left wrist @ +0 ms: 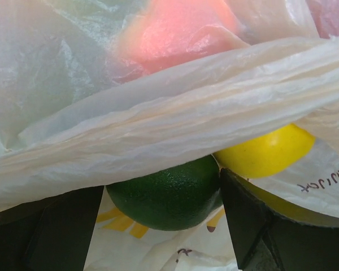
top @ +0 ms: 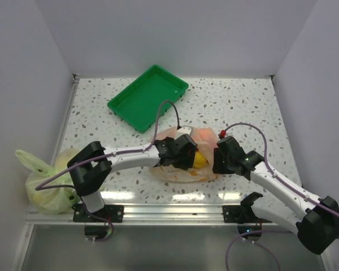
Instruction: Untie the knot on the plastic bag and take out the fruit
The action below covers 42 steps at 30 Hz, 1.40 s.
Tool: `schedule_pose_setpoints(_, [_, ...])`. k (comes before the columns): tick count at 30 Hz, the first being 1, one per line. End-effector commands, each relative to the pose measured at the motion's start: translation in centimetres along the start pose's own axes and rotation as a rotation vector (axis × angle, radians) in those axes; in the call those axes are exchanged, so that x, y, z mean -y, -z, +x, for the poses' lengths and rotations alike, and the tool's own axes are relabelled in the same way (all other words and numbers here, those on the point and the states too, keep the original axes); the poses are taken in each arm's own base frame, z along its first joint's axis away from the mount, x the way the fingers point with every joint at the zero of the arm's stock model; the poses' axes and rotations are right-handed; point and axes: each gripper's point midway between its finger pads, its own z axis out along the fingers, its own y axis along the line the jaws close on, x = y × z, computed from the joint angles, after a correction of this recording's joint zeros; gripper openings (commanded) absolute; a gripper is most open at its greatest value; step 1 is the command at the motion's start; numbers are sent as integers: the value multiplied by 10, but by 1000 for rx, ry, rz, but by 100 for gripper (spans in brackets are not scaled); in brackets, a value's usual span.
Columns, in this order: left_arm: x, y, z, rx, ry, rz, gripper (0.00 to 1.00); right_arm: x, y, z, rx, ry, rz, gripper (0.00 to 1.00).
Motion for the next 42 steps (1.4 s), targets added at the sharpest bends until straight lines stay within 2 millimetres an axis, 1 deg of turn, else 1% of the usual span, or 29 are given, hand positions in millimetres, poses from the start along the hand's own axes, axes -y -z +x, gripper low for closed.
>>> schedule_pose_setpoints(1, [12, -8, -8, 15, 77, 8, 89, -3, 0, -1, 13, -9, -17, 41])
schedule_pose_setpoints(4, [17, -16, -6, 1, 69, 15, 90, -4, -1, -1, 16, -5, -25, 41])
schedule_pose_setpoints(6, [21, -21, -3, -17, 61, 20, 93, -5, -2, -1, 13, -4, -29, 41])
schedule_pose_setpoints(9, [23, -23, 5, -53, 55, 27, 95, -6, -2, -1, 15, -1, -34, 41])
schedule_pose_setpoints(10, [24, -22, 6, -57, 57, 32, 99, -7, -1, -3, 22, -5, -38, 41])
schedule_pose_setpoints(11, [24, -21, 7, -64, 62, 39, 100, -7, -1, -3, 22, -4, -38, 41])
schedule_pose_setpoints(14, [26, -12, 5, -53, 80, 65, 100, -8, -2, -4, 26, -6, -40, 42])
schedule_pose_setpoints(17, [31, -1, -4, -37, 106, 90, 100, -8, -1, -5, 26, -6, -40, 44])
schedule_pose_setpoints(18, [32, 6, -8, -34, 121, 91, 100, -9, 0, -5, 26, -4, -42, 44])
schedule_pose_setpoints(22, [22, 25, -17, -4, 163, 61, 100, -8, 5, -10, 44, 3, -39, 45])
schedule_pose_setpoints(24, [18, 32, -15, -11, 197, 48, 100, -7, 7, -11, 47, 4, -38, 45])
schedule_pose_setpoints(27, [17, 36, -12, -32, 244, 37, 100, -9, 8, -12, 49, 5, -44, 45])
schedule_pose_setpoints(30, [16, 34, -9, -50, 286, 13, 100, -11, 7, -13, 48, 6, -53, 45])
schedule_pose_setpoints(35, [21, 25, -4, -86, 379, -7, 93, -14, 8, -15, 56, 11, -66, 45])
schedule_pose_setpoints(36, [22, 22, -1, -98, 410, -23, 90, -14, 9, -16, 59, 9, -70, 45])
schedule_pose_setpoints(38, [19, 19, 1, -105, 446, -52, 88, -16, 8, -16, 60, 11, -80, 45])
schedule_pose_setpoints(40, [22, 13, 2, -113, 494, -53, 86, -18, 7, -15, 60, 10, -91, 45])
schedule_pose_setpoints(41, [28, 11, 1, -116, 521, -37, 86, -18, 7, -15, 63, 11, -96, 45])
schedule_pose_setpoints(42, [29, 6, 5, -129, 531, -45, 86, -18, 6, -13, 60, 12, -97, 45])
